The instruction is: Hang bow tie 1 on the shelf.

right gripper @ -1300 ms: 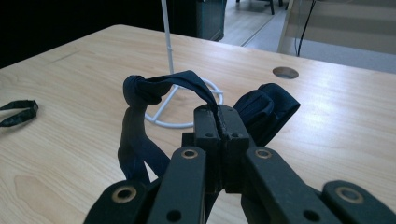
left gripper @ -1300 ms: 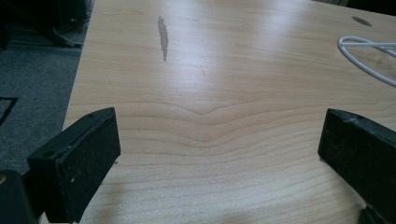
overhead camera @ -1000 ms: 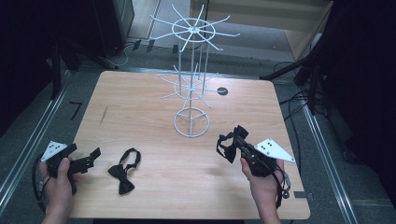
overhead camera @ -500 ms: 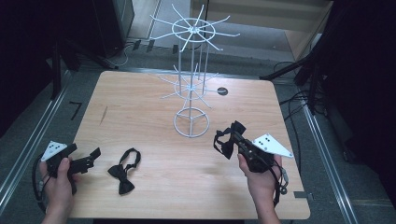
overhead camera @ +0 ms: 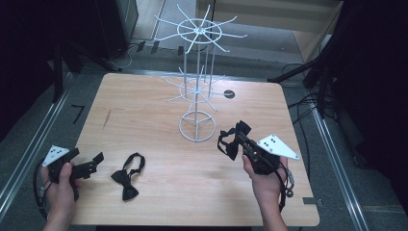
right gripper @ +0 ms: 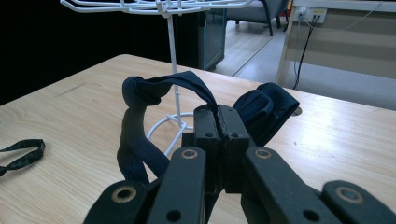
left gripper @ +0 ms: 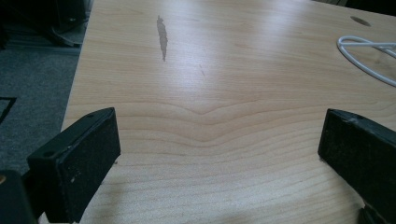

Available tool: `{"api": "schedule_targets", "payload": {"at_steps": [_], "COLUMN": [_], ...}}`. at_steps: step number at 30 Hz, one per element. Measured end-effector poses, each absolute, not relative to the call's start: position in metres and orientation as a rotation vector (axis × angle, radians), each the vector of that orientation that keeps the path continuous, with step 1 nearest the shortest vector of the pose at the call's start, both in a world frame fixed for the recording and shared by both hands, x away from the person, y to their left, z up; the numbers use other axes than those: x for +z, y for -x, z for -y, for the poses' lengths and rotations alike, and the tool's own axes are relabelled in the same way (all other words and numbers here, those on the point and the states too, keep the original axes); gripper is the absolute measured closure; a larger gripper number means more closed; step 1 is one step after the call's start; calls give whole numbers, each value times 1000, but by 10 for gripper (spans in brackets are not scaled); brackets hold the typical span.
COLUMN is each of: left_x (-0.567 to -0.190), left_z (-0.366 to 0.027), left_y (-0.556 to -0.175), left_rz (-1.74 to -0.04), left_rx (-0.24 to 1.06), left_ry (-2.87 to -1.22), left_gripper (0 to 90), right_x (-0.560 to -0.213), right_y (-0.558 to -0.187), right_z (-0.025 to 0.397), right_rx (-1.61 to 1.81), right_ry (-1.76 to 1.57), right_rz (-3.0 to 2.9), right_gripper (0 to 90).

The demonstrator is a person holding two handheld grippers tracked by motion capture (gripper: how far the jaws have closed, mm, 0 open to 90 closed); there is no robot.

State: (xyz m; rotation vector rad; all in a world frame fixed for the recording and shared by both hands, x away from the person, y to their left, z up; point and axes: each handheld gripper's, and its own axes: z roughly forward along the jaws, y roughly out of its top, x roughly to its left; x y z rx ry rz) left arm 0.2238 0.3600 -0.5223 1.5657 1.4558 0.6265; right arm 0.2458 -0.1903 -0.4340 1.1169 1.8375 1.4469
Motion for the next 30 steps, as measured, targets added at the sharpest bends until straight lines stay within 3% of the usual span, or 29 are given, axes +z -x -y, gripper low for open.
{"api": "schedule_targets", "payload": {"at_steps": [30], "left_x": [-522], "left_z": [-360], "left_y": [-224], "left_rz": [-1457], "left_rx": [627], "left_ry": [-1568], "left_gripper": [0], "right_x": [-412], "right_y": [-258], "right_z": [175], "right_rx": [1460], "right_ry": [-1062], "right_rz": [-1830], "right_gripper": [894]}}
